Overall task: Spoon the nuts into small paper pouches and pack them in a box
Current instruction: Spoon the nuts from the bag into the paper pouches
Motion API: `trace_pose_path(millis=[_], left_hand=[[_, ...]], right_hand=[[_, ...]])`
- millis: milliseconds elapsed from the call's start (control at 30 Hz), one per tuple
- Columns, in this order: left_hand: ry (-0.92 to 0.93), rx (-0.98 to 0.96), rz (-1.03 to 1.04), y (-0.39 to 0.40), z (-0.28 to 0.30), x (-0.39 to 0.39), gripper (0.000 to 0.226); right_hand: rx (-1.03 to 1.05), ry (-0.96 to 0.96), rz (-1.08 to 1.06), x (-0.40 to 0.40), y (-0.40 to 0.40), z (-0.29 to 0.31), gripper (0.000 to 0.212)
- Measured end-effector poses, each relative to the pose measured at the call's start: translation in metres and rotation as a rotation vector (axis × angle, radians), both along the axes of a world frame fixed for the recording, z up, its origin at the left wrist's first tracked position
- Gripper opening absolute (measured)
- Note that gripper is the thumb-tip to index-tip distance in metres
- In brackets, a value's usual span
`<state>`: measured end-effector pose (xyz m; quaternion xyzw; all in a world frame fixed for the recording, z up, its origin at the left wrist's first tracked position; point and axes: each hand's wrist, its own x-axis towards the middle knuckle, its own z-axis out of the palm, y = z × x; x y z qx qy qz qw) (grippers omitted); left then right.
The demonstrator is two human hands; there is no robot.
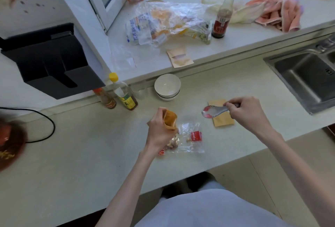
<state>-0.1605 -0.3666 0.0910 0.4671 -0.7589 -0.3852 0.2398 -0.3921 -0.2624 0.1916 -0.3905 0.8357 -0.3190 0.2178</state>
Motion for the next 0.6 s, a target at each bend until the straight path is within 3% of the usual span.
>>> trace_pose_path(millis=[100,267,433,600], left_hand=[[-0.113,0.058,0.01,0.001,-0.019,0.01,0.059],[-0.258,0.354,0.159,0.005,-0.057,0.031,0.052],[-0.343,0.56,0.223,0.011,-0.087,0.039,0.053],[-0.248,0.681,0.366,0.008,-0.098,0.029,0.053]], right_hand=[[0.176,0.006,0.017,-0.013,0.005,-0.05,0.02],[0.376,-0.097,0.059,-0.028,0.013,-0.124,0.024],[0.397,-0.165,0.143,-0.027,0.009,-0.166,0.026],[0.4,-0.166,0.234,-0.017,-0.006,-0.185,0.027]])
